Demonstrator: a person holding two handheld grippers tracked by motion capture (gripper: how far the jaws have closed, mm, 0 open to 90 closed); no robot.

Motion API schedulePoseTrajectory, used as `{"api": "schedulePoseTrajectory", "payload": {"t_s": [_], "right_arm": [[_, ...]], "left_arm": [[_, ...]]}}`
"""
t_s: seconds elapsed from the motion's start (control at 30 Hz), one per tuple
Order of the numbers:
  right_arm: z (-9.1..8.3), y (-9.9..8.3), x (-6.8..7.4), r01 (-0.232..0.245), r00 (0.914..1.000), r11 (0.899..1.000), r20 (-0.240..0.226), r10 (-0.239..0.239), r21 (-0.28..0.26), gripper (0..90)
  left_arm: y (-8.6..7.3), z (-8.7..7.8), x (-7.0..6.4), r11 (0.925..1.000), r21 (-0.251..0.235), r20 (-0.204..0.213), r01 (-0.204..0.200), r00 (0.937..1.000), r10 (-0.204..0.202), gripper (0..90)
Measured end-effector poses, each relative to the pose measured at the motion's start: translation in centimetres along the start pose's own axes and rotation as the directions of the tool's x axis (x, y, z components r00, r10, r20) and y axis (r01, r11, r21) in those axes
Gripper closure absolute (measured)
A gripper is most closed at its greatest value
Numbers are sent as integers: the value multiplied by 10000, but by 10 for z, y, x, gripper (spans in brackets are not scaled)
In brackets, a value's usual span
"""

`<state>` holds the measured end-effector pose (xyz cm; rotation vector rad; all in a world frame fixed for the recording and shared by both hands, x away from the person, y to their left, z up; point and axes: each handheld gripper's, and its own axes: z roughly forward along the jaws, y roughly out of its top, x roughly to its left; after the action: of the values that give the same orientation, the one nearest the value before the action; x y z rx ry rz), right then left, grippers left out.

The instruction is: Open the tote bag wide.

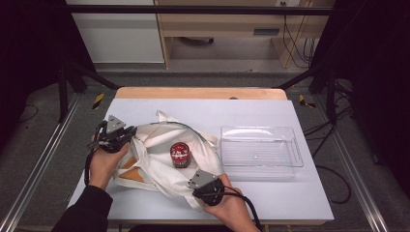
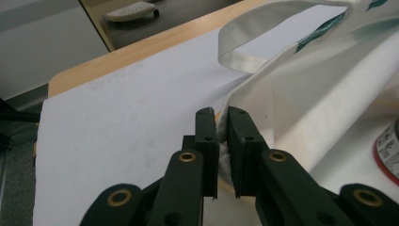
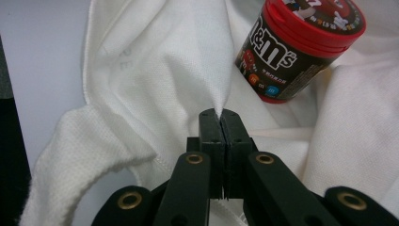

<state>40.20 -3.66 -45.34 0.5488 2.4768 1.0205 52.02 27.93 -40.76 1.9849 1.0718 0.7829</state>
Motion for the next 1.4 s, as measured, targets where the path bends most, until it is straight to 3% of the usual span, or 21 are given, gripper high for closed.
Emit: {"api": "schedulePoseTrajectory", "payload": {"t_s": [0.23, 0.43, 0.6, 0.67, 0.87, 1.0, 1.17, 1.3, 1.4], "right_arm": [[1, -4, 3, -77, 9998, 9999, -181, 79, 127, 898], [3, -8, 2, -300, 9991, 9995, -304, 304, 121, 886], [-2, -5, -1, -487, 9978, 9984, -454, 474, -286, 758], [-7, -1, -3, -599, 9975, 9974, -403, 583, -398, 669], [-27, 13, -10, -750, 9963, 9944, -481, 715, -742, 570], [-37, 23, -24, -719, 9974, 9951, -136, 712, -677, 540], [-43, 38, -57, -926, 9931, 9945, 671, 958, -489, 517], [-38, 46, -85, -1273, 9855, 9918, 1116, 1281, -150, 472], [-26, 49, -100, -1515, 9831, 9883, 1067, 1487, 183, 454]], "left_arm": [[-12, 8, 2, 9996, 206, -92, 182, 9998, -180, 829], [-21, 4, 0, 9988, 153, 164, 458, 9988, -461, 804], [-18, -16, -6, 9987, -300, 82, 405, 9992, -402, 680], [-17, -29, -10, 9966, -641, 152, 511, 9986, -502, 617], [-15, -61, -28, 9942, -1042, 520, 267, 9984, -213, 601], [-25, -72, -50, 9949, -1007, 758, -82, 9970, 159, 593], [-41, -69, -71, 9967, -687, 862, -424, 9951, 483, 568], [-51, -61, -79, 9980, -409, 1085, -474, 9928, 516, 559], [-55, -57, -83, 9984, -291, 1183, -483, 9916, 514, 561]]}}
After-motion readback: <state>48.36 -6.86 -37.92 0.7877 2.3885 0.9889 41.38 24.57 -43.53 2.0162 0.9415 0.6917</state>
